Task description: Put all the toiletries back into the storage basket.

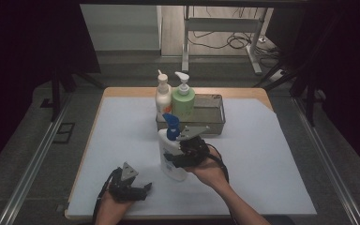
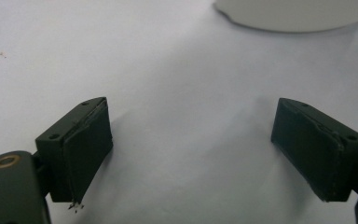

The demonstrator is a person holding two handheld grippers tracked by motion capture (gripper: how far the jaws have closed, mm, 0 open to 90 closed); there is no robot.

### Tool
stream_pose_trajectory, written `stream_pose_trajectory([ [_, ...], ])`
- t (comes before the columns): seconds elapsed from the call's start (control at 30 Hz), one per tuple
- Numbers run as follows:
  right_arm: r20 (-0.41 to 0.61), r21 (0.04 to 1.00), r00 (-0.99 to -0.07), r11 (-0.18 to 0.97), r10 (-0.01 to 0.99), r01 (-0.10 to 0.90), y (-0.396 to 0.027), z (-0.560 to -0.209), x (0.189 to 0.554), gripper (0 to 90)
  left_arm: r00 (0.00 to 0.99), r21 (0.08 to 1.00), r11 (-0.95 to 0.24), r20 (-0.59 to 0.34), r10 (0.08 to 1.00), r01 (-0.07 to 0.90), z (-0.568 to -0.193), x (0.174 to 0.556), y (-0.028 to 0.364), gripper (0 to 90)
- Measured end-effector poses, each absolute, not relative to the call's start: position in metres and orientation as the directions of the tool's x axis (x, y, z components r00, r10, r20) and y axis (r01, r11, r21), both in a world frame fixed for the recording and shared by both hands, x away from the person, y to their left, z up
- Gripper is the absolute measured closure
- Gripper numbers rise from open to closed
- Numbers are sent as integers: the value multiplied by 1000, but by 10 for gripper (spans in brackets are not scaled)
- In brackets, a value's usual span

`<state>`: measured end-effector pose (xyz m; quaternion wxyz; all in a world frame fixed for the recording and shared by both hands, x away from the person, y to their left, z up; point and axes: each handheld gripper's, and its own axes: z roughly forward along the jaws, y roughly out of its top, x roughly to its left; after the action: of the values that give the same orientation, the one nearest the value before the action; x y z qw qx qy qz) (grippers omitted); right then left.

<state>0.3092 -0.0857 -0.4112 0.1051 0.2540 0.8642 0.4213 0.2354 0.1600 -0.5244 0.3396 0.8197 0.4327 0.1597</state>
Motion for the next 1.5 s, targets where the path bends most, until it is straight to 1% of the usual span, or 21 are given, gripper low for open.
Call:
stream_pose_trajectory([
  [0.17, 66, 784, -850, 500, 522, 368, -96, -402, 312, 395, 574, 695, -395, -32, 818, 601, -524, 235, 160, 121],
  [0.73, 52, 788, -829, 487, 557, 377, -129, -365, 326, 397, 575, 694, -396, -32, 817, 601, -524, 236, 160, 121],
  [1.17, 29, 793, -782, 462, 622, 396, -155, -340, 343, 398, 575, 694, -396, -33, 817, 602, -524, 235, 160, 121],
  [1.5, 2, 805, -741, 439, 672, 400, -172, -329, 360, 399, 573, 694, -393, -35, 819, 604, -524, 235, 160, 121],
])
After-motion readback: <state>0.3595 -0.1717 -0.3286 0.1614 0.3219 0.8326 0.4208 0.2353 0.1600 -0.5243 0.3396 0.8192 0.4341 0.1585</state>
